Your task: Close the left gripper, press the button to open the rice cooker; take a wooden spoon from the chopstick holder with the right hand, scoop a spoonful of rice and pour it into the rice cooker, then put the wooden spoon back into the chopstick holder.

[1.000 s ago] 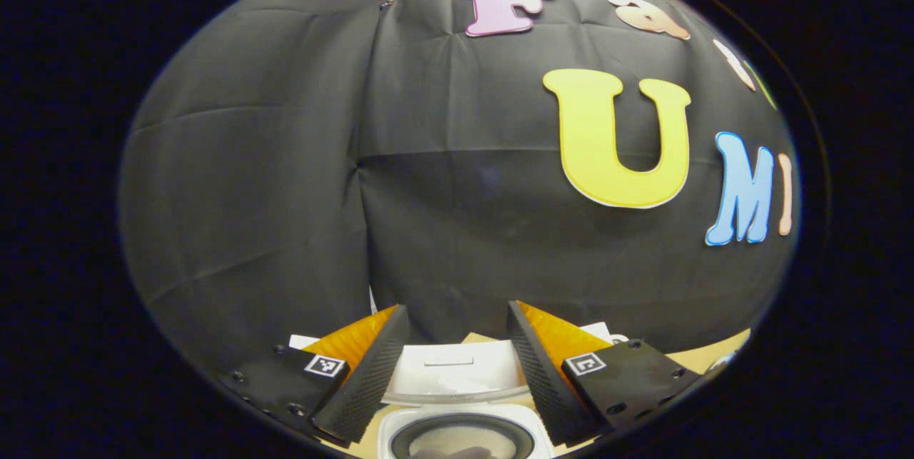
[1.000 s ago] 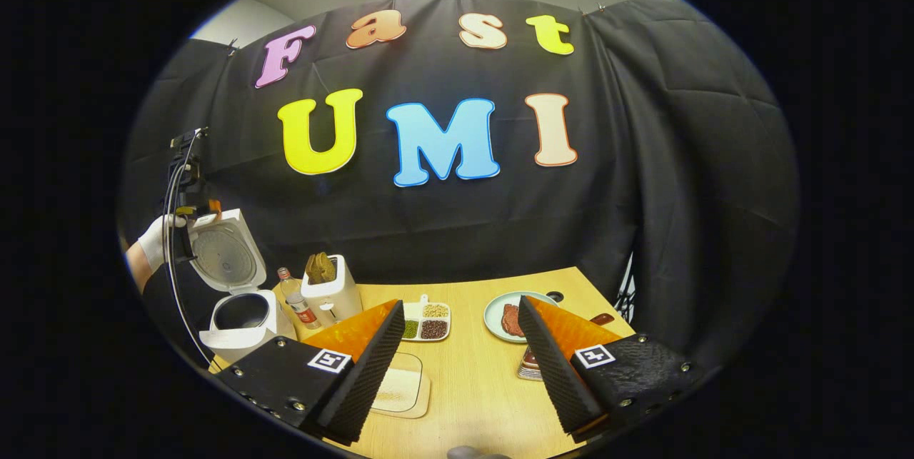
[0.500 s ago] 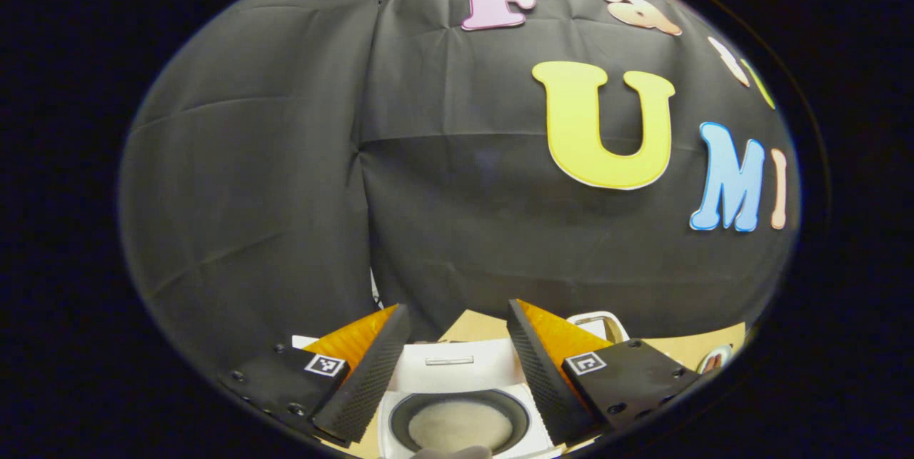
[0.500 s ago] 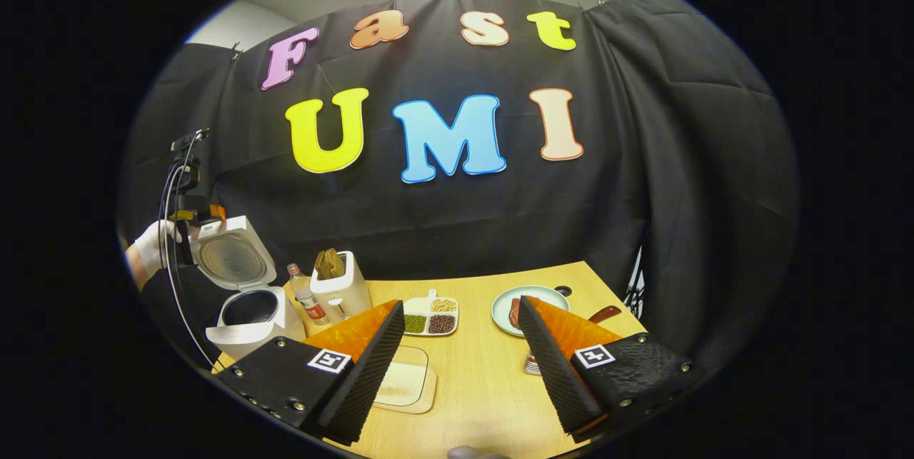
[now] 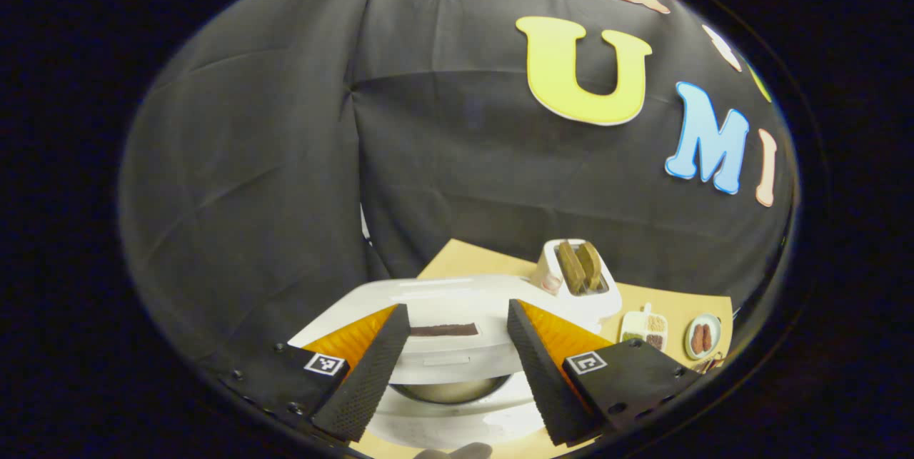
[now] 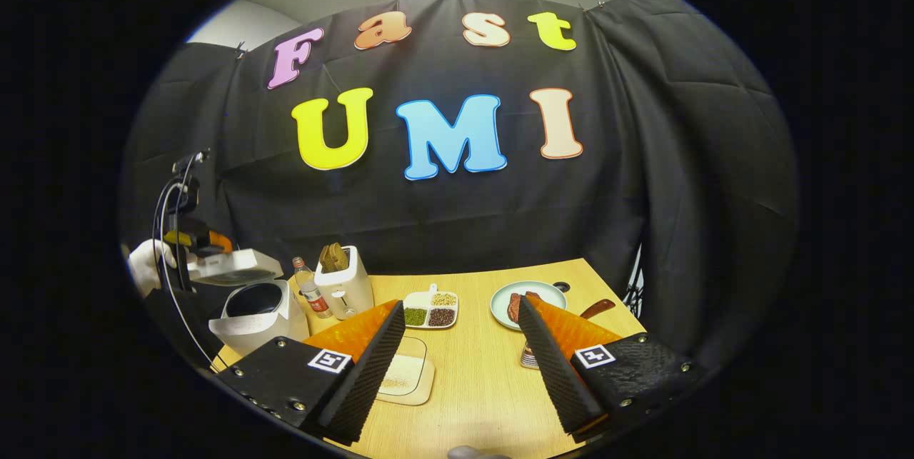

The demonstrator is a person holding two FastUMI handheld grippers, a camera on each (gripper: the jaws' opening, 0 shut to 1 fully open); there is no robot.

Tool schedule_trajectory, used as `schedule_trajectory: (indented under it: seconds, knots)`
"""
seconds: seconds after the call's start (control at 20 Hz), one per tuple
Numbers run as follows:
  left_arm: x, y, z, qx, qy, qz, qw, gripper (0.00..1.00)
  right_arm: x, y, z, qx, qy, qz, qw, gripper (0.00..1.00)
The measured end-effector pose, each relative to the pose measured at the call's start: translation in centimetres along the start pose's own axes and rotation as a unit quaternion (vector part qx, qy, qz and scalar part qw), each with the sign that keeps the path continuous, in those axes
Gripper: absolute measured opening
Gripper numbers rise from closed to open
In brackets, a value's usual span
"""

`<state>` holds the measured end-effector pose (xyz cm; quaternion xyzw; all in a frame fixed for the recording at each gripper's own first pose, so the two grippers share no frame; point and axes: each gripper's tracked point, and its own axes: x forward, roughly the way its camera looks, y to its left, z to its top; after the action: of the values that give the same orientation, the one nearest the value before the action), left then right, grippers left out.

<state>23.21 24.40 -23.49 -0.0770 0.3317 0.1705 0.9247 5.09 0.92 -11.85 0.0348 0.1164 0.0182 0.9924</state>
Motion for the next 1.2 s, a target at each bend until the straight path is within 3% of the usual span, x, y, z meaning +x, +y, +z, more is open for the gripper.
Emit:
schedule_trajectory:
  seconds: [0.5, 0.75, 1.2]
  knots:
    - [2.9, -0.2, -9.6, 0.020, 0.092, -0.003, 0.996, 0.98, -0.5, 0.0, 0.1, 0.003, 0.001, -0.004, 1.000, 0.98]
    - [3.7, -0.3, -11.6, 0.041, 0.122, -0.005, 0.992, 0.97, 0.0, 0.5, -0.2, 0.012, 0.015, 0.004, 1.000, 0.98]
    - [4.5, -0.5, -11.0, 0.051, 0.095, -0.024, 0.994, 0.99, 1.4, 1.5, -0.6, 0.035, 0.025, 0.014, 0.999, 0.98]
